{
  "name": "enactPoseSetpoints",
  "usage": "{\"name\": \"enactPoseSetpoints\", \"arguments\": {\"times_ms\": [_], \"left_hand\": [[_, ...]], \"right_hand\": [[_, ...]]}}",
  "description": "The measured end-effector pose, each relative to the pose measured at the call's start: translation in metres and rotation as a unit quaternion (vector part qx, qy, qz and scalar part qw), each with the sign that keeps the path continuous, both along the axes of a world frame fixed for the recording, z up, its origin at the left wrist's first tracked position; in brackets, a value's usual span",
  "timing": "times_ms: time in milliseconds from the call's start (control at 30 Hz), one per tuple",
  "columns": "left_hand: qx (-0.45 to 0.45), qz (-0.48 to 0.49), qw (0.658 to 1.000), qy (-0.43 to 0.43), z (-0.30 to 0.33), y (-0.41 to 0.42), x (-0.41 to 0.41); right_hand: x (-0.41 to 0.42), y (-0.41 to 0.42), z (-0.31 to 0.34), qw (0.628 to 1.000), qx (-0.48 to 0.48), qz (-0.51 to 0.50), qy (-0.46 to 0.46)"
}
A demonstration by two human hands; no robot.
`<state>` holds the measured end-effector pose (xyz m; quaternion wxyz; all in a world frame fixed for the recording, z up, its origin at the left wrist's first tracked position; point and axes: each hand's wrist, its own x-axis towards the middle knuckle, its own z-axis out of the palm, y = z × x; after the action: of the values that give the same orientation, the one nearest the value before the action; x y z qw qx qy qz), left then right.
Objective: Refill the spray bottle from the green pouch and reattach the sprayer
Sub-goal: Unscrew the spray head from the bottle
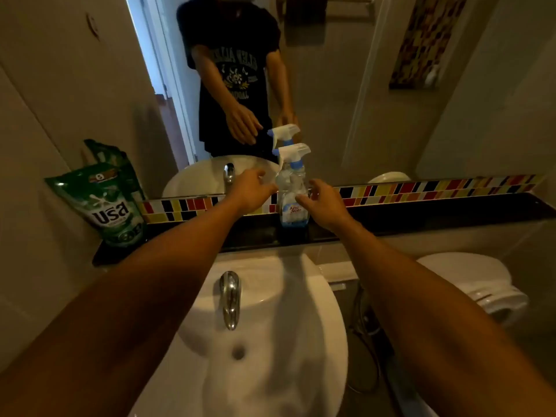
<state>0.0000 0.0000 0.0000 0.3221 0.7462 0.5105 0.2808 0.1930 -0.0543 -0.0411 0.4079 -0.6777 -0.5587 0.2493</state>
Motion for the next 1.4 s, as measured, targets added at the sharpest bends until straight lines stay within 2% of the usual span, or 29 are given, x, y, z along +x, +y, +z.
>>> {"name": "enactPoseSetpoints", "arguments": {"times_ms": [233,367,533,767,1167,1400], "left_hand": [[-0.080,0.014,0.988,-0.128,0.002,0.055,0.025],[-0.097,-0.009,0.974,-0.203,0.003,0.076,0.041],[-0.079,-0.022,0.968,-0.236,-0.002,0.094,0.057],[-0.058,-0.030,0.971,-0.232,-0.003,0.098,0.061],[-0.033,-0.027,0.969,-0.243,0.045,0.081,0.026],[-0.024,-0.024,0.958,-0.283,0.077,0.064,-0.005]], "right_hand": [[0.005,0.047,-0.011,0.997,-0.014,-0.049,0.053],[0.013,0.065,-0.016,0.994,-0.007,-0.024,0.107],[0.022,0.079,-0.020,0.987,-0.018,0.010,0.159],[0.021,0.083,-0.016,0.984,-0.025,0.041,0.173],[0.012,0.068,0.009,0.989,-0.016,0.049,0.140],[0.003,0.049,0.018,0.992,-0.015,0.037,0.118]]}}
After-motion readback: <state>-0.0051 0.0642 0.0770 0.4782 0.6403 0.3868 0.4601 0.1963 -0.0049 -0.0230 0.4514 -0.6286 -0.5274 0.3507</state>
